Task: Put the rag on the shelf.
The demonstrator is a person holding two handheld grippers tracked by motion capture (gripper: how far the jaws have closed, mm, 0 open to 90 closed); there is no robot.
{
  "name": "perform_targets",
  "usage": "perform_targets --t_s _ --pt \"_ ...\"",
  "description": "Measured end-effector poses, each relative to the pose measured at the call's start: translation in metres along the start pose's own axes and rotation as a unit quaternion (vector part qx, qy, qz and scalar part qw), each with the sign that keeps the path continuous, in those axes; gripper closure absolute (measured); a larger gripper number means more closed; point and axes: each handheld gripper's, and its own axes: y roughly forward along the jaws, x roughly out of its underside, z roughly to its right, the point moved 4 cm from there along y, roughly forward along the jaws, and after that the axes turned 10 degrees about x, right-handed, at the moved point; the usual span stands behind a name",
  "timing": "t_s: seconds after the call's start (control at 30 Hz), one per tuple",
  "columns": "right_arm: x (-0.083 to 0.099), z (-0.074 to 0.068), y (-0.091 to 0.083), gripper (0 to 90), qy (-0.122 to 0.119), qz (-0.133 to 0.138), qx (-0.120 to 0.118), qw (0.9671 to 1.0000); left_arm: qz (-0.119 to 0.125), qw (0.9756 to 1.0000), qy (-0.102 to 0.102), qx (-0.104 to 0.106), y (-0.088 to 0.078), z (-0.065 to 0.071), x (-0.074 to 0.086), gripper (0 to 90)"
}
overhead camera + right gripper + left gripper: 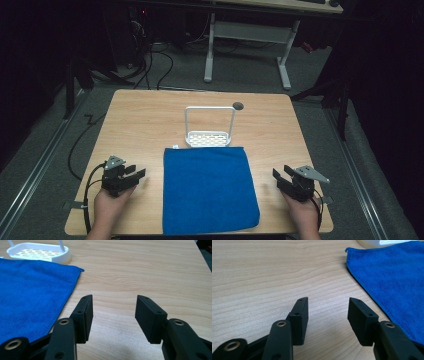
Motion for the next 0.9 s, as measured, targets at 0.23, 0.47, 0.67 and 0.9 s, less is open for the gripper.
perform_targets --t_s 0.23,0.47,0.67,0.9 --pt "0.0 -0.001 0.0 48.9 -0.001 0.0 0.0 1.0 -0.001 1.0 0.002 0.0 0.001 0.001 0.0 51.6" --pt "-0.001 -0.004 0.0 48.8 -0.003 0.0 -0.006 1.0 -0.001 1.0 0.009 0.0 0.002 0.004 -0.001 51.6" --pt "-0.005 -0.017 0.003 48.8 -0.019 0.001 -0.019 0.9997 -0.003 0.9997 0.023 0.0 0.007 0.011 -0.004 51.0" --pt "-0.008 -0.032 0.006 48.8 -0.039 0.003 -0.029 0.9988 -0.007 0.9991 0.042 0.003 0.015 0.021 -0.007 50.1"
